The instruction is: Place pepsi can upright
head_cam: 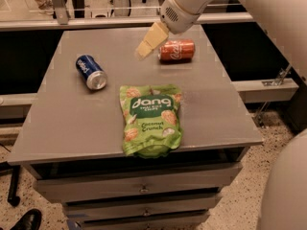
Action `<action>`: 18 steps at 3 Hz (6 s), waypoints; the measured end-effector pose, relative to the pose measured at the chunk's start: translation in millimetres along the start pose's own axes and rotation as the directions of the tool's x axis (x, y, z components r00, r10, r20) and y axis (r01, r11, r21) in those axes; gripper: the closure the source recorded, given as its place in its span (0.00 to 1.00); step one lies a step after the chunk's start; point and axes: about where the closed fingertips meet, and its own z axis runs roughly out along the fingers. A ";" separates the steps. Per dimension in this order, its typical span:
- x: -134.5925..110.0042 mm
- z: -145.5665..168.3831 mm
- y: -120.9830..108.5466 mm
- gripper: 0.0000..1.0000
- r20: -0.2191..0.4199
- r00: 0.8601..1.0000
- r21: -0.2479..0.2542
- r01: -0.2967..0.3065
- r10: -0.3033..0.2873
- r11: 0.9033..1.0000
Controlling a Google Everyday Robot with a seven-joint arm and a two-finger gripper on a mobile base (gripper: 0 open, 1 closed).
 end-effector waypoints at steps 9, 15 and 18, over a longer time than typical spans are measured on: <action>-120.9 166.1 121.1 0.00 -0.250 0.965 0.093 -0.056 0.077 0.994; -132.3 154.8 91.9 1.00 -0.158 0.981 0.165 -0.087 0.113 0.982; -141.7 110.2 96.0 1.00 0.281 0.949 -0.095 -0.119 0.142 0.988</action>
Offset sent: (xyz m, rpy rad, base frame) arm 0.0339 0.1370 -0.0099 0.1383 0.1738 -0.1348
